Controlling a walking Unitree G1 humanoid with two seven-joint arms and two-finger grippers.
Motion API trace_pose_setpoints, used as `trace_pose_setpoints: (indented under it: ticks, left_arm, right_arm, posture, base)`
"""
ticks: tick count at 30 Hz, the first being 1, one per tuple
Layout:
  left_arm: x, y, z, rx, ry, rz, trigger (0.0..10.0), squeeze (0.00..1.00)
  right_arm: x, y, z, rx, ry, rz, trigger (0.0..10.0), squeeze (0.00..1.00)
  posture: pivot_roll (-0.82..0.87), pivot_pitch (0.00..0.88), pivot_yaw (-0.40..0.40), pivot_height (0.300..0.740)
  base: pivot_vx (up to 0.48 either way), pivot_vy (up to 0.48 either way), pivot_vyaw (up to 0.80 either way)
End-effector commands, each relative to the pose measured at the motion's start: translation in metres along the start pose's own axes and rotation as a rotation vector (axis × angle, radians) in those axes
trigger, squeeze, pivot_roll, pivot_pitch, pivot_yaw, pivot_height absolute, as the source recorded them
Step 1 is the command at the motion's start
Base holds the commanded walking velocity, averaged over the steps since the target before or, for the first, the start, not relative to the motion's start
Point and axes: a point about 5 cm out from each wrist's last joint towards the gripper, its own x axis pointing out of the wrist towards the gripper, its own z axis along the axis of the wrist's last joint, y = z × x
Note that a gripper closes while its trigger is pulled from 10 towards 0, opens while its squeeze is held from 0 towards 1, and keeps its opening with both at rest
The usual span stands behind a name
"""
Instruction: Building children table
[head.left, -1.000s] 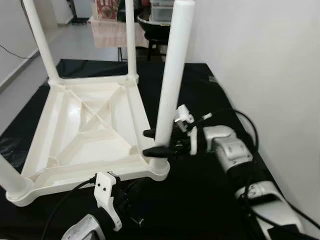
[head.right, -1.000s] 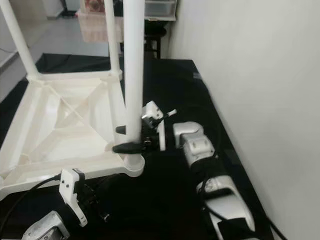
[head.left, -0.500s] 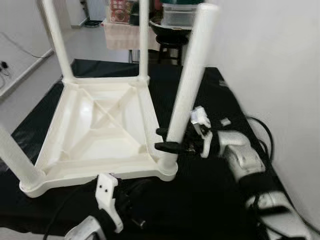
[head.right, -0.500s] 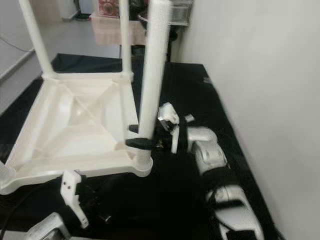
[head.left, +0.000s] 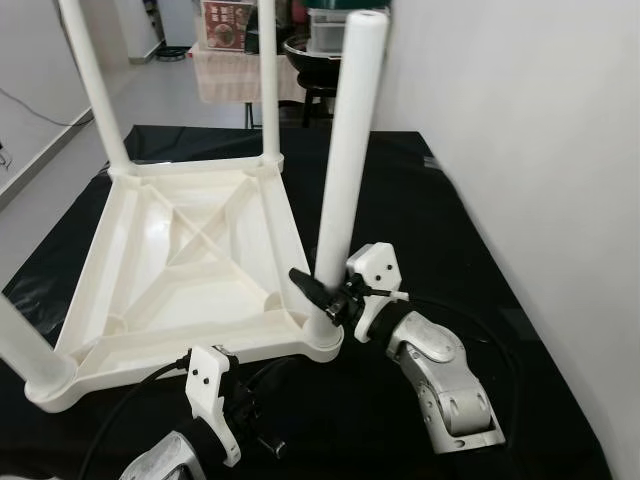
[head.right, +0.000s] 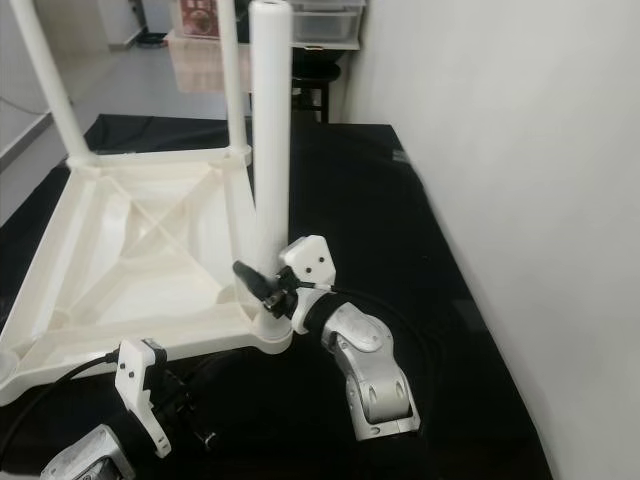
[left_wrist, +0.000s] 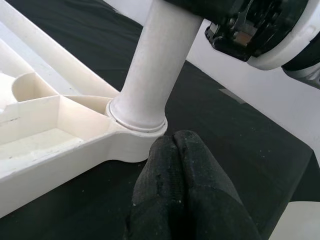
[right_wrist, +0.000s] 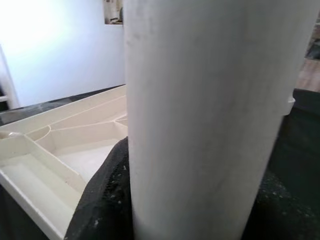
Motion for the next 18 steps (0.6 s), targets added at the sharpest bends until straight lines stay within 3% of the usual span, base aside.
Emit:
trace_pose_setpoints:
  ticks: [1,8,9,10,11,13,18]
  left_arm:
    - [0.0,0.001,-0.002,-0.003,0.012,0.007,10.0,0.0]
    - [0.001,0.001,-0.002,-0.005,0.012,0.006,10.0,0.0]
    - [0.001,0.001,-0.002,-0.005,0.011,0.006,10.0,0.0]
    - [0.002,0.001,-0.002,-0.005,0.009,0.006,10.0,0.0]
    - [0.002,0.001,-0.002,-0.005,0.009,0.006,10.0,0.0]
    - [0.002,0.0,-0.002,-0.003,0.007,0.008,10.0,0.0]
    - [0.003,0.0,-0.002,-0.002,0.007,0.009,10.0,0.0]
  right_arm:
    - [0.002,0.01,-0.024,0.049,0.119,0.13,10.0,1.0]
    - [0.004,0.007,-0.012,-0.003,0.091,0.251,10.0,1.0]
    - [0.005,0.001,-0.009,-0.021,0.085,0.316,10.0,0.98]
    - [0.008,-0.007,-0.004,-0.027,0.079,0.385,10.0,0.0]
    - [0.008,-0.007,-0.004,-0.027,0.079,0.385,10.0,0.0]
    - [0.014,-0.022,0.005,-0.051,0.086,0.516,10.0,0.0]
    - [0.018,-0.031,0.011,-0.058,0.098,0.587,10.0,0.0]
  posture:
    - [0.05,0.037,-0.077,0.74]
    - [0.05,0.034,-0.075,0.74]
    - [0.06,0.033,-0.08,0.74]
    - [0.06,0.031,-0.081,0.74]
    - [0.06,0.031,-0.081,0.74]
    - [0.07,0.031,-0.08,0.74]
    - [0.07,0.03,-0.079,0.74]
  base:
    - [0.0,0.0,0.0]
    - [0.0,0.0,0.0]
    - [0.0,0.0,0.0]
    - [0.0,0.0,0.0]
    - [0.0,0.0,0.0]
    - [0.0,0.0,0.0]
    - [0.0,0.0,0.0]
